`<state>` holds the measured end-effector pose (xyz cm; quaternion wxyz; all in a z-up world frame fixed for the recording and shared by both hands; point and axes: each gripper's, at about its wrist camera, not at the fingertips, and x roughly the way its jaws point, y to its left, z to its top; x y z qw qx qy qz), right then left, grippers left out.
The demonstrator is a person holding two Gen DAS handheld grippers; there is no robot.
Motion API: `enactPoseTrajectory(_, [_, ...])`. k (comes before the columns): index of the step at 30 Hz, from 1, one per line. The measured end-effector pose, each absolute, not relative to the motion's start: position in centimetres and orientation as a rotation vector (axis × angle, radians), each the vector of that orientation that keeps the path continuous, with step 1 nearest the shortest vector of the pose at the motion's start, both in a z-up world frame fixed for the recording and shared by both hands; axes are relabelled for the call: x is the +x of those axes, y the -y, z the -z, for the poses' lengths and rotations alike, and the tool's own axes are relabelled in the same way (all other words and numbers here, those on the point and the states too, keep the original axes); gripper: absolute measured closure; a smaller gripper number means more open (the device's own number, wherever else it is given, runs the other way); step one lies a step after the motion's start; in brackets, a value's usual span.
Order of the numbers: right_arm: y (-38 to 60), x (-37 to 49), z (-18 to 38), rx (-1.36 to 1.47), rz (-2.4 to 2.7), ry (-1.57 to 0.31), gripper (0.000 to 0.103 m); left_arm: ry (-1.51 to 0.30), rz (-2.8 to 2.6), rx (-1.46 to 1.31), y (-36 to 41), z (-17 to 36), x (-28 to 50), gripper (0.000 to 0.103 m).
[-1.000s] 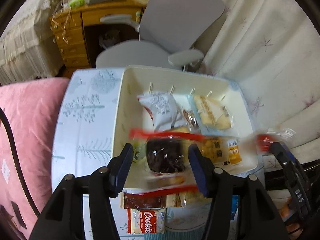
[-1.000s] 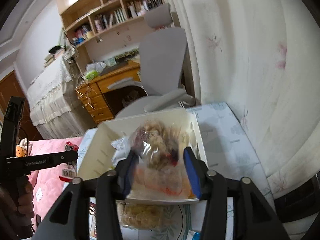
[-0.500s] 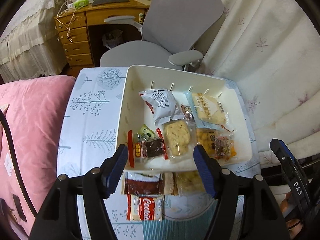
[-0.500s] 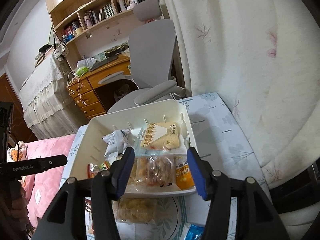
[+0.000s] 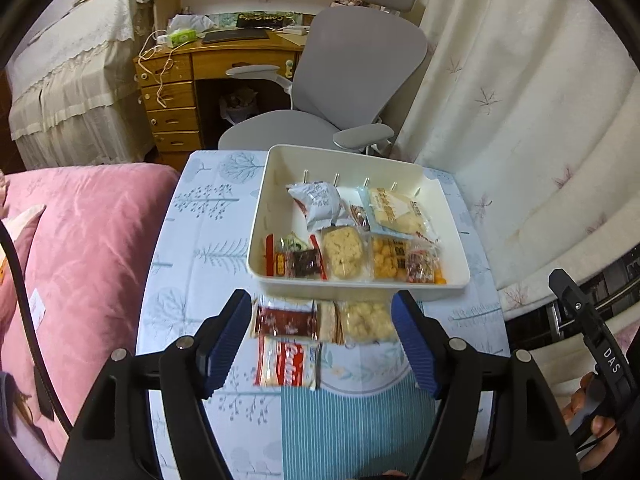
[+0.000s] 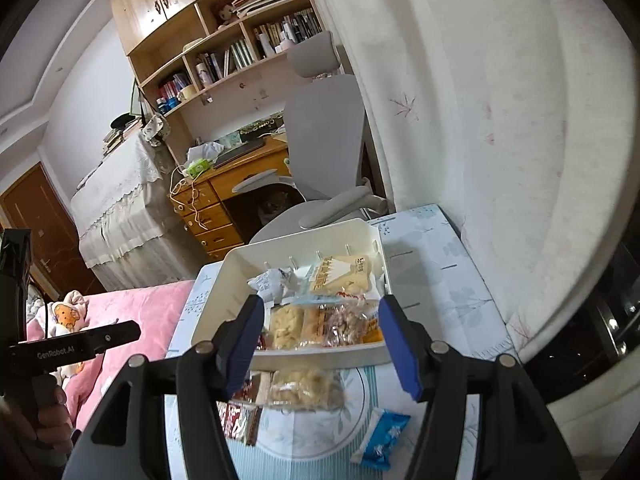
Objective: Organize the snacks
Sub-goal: 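Move both open tools toward the Cookies bag and blue candy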
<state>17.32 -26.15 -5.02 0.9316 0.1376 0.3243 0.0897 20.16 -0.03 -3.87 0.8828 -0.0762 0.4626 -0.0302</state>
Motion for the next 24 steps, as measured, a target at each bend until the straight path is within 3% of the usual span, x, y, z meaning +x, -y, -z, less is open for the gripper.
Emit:
enactPoseTrajectory(12, [28.1,13.7,6.3,0.335,-0.204,-0.778,0.043,-1.038,0.0,-0.141,0.4,6.7,14.3,0.032])
enactPoseTrajectory(24, [27.9,14.5,11.6,0.415,-0.172,-1.076,0.043,-1.217,-0.024,-0.108,0.0,12.7,15.6,0.03])
